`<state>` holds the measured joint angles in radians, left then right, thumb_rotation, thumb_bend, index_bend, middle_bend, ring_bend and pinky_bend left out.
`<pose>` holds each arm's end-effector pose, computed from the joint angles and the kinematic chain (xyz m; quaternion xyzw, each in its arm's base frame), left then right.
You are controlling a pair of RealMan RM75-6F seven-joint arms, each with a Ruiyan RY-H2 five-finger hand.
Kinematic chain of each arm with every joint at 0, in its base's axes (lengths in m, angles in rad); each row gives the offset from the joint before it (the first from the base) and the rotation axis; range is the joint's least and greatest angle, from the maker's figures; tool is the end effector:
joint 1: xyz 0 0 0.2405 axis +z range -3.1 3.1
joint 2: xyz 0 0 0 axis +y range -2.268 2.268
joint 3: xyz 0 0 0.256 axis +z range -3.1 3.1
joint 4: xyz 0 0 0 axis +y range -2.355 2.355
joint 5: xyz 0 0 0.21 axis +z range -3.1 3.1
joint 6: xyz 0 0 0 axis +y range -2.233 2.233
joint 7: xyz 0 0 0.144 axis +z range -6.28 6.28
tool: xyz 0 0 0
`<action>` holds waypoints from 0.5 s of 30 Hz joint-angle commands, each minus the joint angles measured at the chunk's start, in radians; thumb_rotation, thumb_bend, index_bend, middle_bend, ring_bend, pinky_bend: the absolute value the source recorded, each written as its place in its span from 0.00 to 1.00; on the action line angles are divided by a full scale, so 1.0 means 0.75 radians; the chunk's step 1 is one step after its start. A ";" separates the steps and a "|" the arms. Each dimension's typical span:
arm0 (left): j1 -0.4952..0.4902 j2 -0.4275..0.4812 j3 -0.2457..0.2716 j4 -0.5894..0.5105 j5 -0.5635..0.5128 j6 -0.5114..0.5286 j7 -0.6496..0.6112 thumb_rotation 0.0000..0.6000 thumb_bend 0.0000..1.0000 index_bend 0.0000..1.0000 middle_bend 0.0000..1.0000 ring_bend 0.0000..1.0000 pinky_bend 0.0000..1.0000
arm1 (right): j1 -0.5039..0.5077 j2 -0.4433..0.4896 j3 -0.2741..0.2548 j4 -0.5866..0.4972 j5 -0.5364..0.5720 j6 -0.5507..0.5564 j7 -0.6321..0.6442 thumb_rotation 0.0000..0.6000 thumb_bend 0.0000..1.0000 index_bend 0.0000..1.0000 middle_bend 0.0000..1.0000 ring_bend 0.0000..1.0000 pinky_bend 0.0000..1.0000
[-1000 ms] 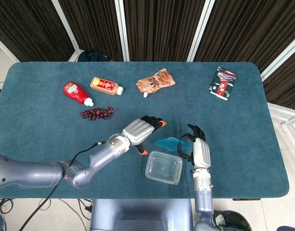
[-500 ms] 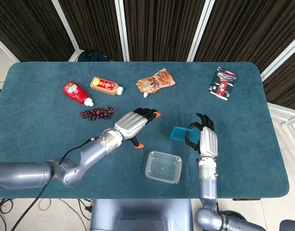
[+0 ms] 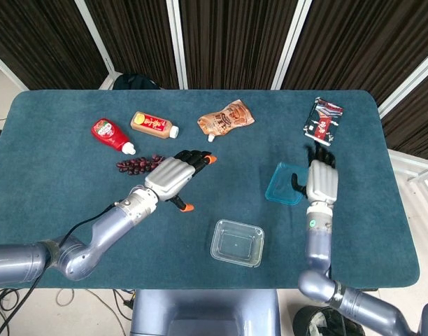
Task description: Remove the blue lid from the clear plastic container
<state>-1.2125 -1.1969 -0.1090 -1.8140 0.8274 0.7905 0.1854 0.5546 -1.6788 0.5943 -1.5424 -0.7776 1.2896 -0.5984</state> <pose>-0.0180 0.3605 0.0438 -0.8052 -0.3746 -0.3644 0.2802 -0.1767 -0.3668 0.0520 0.4505 -0.5030 0.4210 0.6057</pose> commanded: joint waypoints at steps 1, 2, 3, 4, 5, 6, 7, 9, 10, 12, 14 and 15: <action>0.031 0.032 0.005 -0.047 0.010 0.029 0.013 1.00 0.00 0.00 0.00 0.00 0.08 | 0.008 0.043 0.020 0.003 0.030 0.023 -0.012 1.00 0.33 0.00 0.00 0.00 0.00; 0.041 0.043 0.010 -0.066 0.014 0.040 0.021 1.00 0.00 0.00 0.00 0.00 0.08 | -0.001 0.059 0.016 -0.010 0.041 0.025 -0.009 1.00 0.33 0.00 0.00 0.00 0.00; 0.048 0.050 0.014 -0.079 0.017 0.049 0.029 1.00 0.00 0.00 0.00 0.00 0.08 | -0.008 0.072 0.012 -0.024 0.044 0.028 -0.010 1.00 0.33 0.00 0.00 0.00 0.00; 0.059 0.063 0.023 -0.100 0.024 0.064 0.048 1.00 0.00 0.00 0.00 0.00 0.08 | -0.024 0.095 0.001 -0.050 0.051 0.032 -0.010 1.00 0.33 0.00 0.00 0.00 0.00; 0.070 0.079 0.036 -0.124 0.033 0.082 0.072 1.00 0.00 0.00 0.00 0.00 0.08 | -0.043 0.121 -0.014 -0.079 0.053 0.033 -0.006 1.00 0.33 0.00 0.00 0.00 0.00; 0.079 0.088 0.044 -0.139 0.040 0.096 0.088 1.00 0.00 0.00 0.00 0.00 0.08 | -0.058 0.140 -0.026 -0.101 0.050 0.033 -0.001 1.00 0.33 0.00 0.00 0.00 0.00; 0.096 0.103 0.058 -0.167 0.056 0.127 0.115 1.00 0.00 0.00 0.00 0.00 0.08 | -0.084 0.176 -0.049 -0.137 0.042 0.028 0.008 1.00 0.32 0.00 0.00 0.00 0.00; 0.142 0.130 0.089 -0.228 0.090 0.195 0.158 1.00 0.00 0.00 0.00 0.00 0.08 | -0.143 0.252 -0.098 -0.212 0.014 0.014 0.046 1.00 0.27 0.00 0.00 0.00 0.00; 0.162 0.138 0.100 -0.250 0.098 0.221 0.168 1.00 0.00 0.00 0.00 0.00 0.08 | -0.162 0.279 -0.114 -0.235 0.000 0.007 0.062 1.00 0.25 0.00 0.00 0.00 0.00; 0.230 0.157 0.136 -0.318 0.122 0.314 0.198 1.00 0.00 0.00 0.00 0.00 0.08 | -0.225 0.369 -0.176 -0.294 -0.069 -0.009 0.109 1.00 0.22 0.00 0.00 0.00 0.00; 0.312 0.171 0.186 -0.383 0.158 0.425 0.244 1.00 0.00 0.00 0.00 0.00 0.07 | -0.289 0.453 -0.228 -0.350 -0.147 -0.010 0.180 1.00 0.21 0.00 0.00 0.00 0.00; 0.353 0.176 0.213 -0.407 0.189 0.480 0.270 1.00 0.00 0.00 0.00 0.00 0.07 | -0.322 0.494 -0.252 -0.378 -0.185 -0.007 0.220 1.00 0.21 0.00 0.00 0.00 0.00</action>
<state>-1.0360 -1.0892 -0.0095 -2.0476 0.9153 1.0427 0.3310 0.3788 -1.3816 0.4618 -1.7650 -0.8461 1.2909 -0.5017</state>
